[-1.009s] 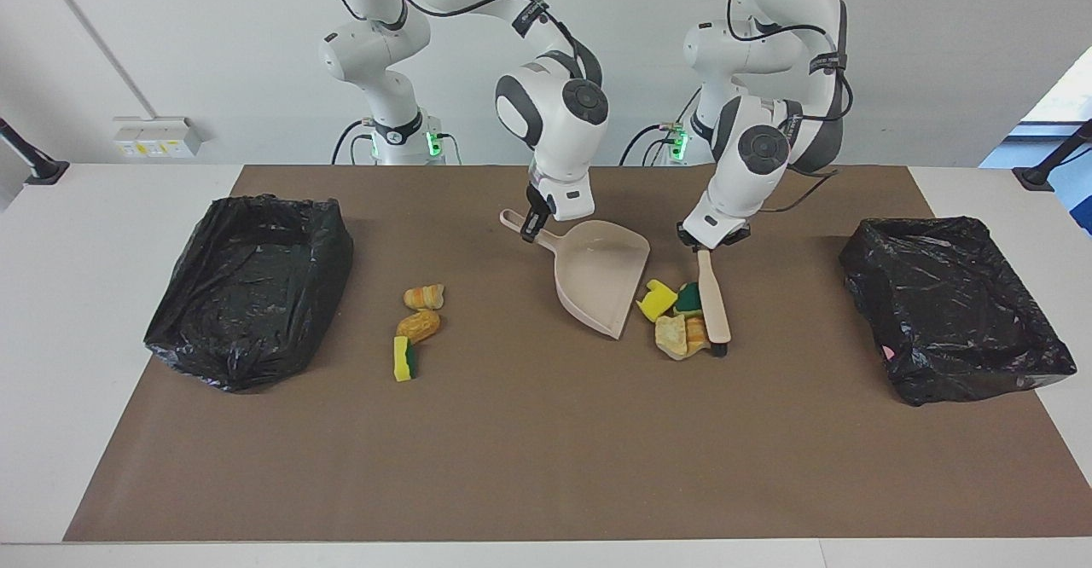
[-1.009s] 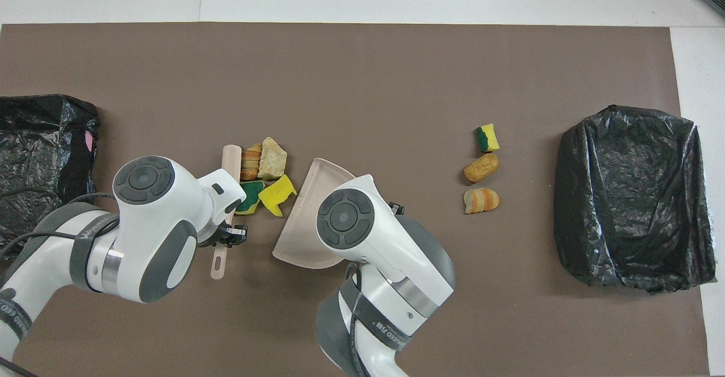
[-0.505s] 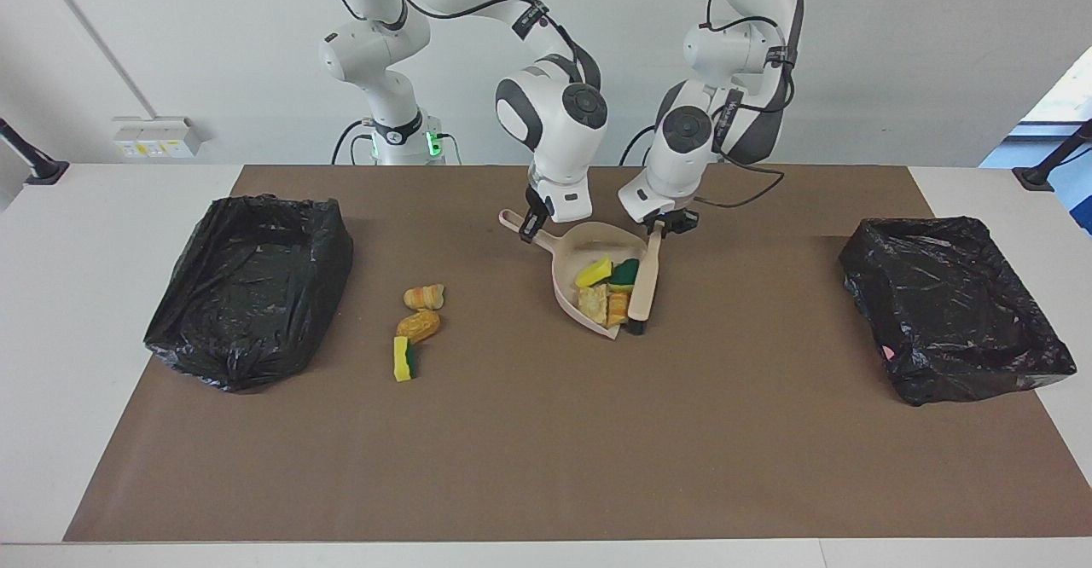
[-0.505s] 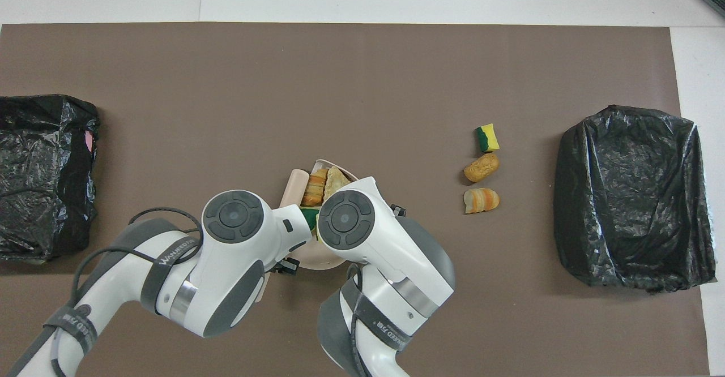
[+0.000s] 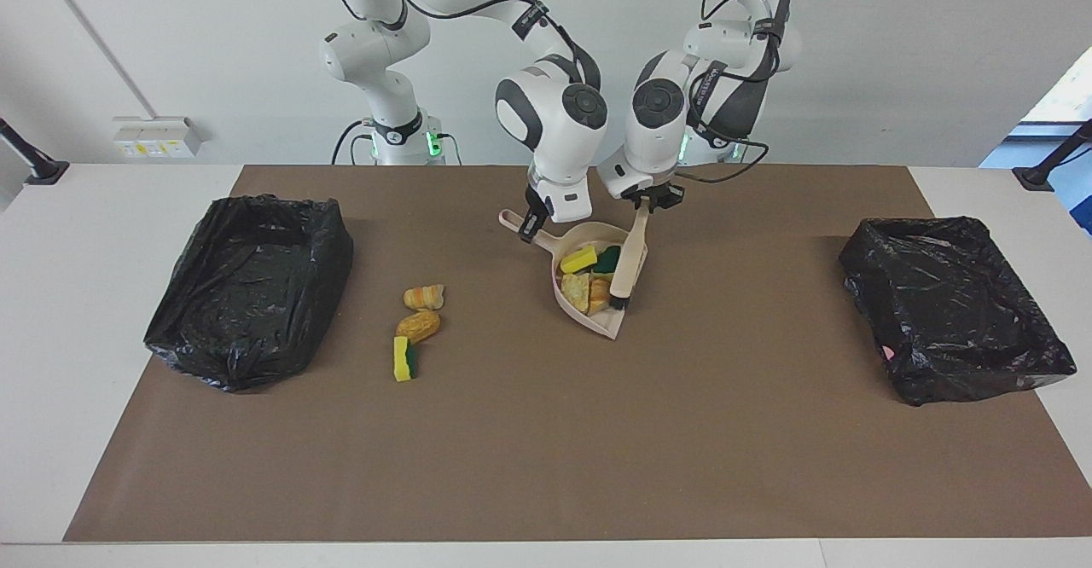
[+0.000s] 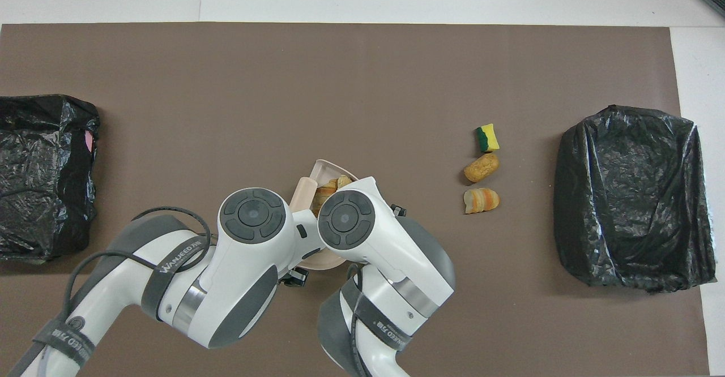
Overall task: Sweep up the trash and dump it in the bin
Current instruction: 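Sweep the bread and sponges into the dustpan with the left gripper, then lift the loaded dustpan over the nearby black bag with the right gripper, then tip the dustpan to dump the items into the bag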
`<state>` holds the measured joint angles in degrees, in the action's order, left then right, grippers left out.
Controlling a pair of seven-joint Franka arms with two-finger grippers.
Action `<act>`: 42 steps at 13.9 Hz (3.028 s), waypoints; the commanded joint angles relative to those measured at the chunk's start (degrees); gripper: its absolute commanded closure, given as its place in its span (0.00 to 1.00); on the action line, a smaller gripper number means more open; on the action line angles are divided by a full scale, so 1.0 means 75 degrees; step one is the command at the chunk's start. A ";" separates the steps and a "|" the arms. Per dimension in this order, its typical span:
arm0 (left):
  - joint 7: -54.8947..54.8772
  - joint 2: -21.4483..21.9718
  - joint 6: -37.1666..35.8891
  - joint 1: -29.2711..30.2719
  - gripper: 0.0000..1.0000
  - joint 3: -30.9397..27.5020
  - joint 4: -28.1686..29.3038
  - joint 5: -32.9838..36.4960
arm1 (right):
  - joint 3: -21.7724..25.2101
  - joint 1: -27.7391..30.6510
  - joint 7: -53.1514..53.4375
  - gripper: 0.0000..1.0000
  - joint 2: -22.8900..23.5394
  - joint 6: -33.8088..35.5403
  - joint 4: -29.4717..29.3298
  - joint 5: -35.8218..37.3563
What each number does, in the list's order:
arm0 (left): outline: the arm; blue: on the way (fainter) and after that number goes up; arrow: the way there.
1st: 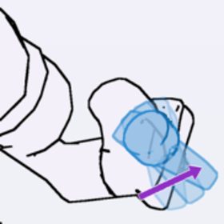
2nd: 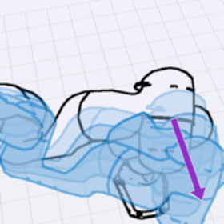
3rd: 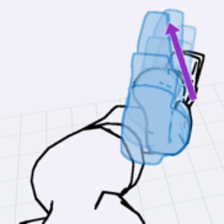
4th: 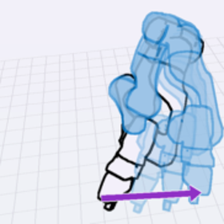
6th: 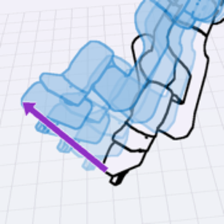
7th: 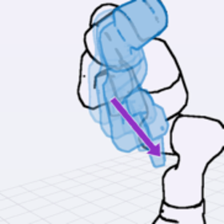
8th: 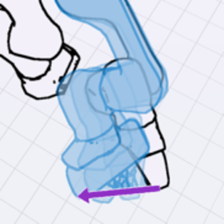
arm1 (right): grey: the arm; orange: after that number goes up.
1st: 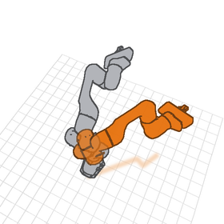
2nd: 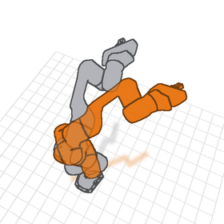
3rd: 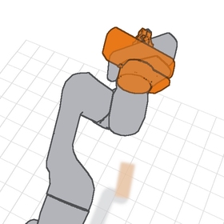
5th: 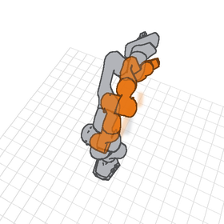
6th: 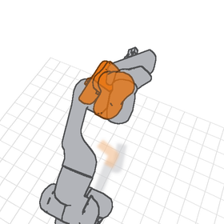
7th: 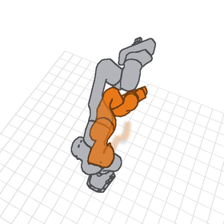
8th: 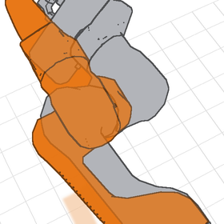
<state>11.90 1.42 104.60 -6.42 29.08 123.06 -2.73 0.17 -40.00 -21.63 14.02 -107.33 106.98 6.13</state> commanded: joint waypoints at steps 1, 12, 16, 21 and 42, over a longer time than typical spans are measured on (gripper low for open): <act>0.0404 0.0279 -0.0212 0.0035 1.00 -0.0326 -0.0014 -0.0140 | -0.0034 0.0071 0.0154 1.00 -0.0112 0.0026 0.0103 0.0014; 0.0582 0.0677 -0.0681 -0.0105 1.00 -0.1581 -0.0506 -0.0140 | -0.0022 0.0515 0.0107 1.00 -0.0661 0.0061 -0.0025 -0.0185; 0.0605 0.0677 -0.0622 -0.0059 1.00 -0.1581 -0.0494 -0.0140 | 0.0024 0.1405 -0.0382 1.00 -0.1259 0.0574 -0.0399 -0.0173; 0.0617 0.0689 -0.0657 -0.0070 1.00 -0.1569 -0.0494 -0.0140 | 0.0083 0.2857 -0.1717 1.00 -0.1997 0.1102 -0.0494 -0.0173; 0.3761 0.1955 0.1944 -0.0269 1.00 0.2907 0.2330 -0.3478 | 0.0154 0.8720 -0.8893 1.00 -0.2292 0.0050 -0.0295 0.1861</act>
<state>43.19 13.14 117.60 -7.53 51.26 138.19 -25.81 2.18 25.08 -87.20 -2.77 -105.16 103.64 15.60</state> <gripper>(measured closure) 0.736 0.678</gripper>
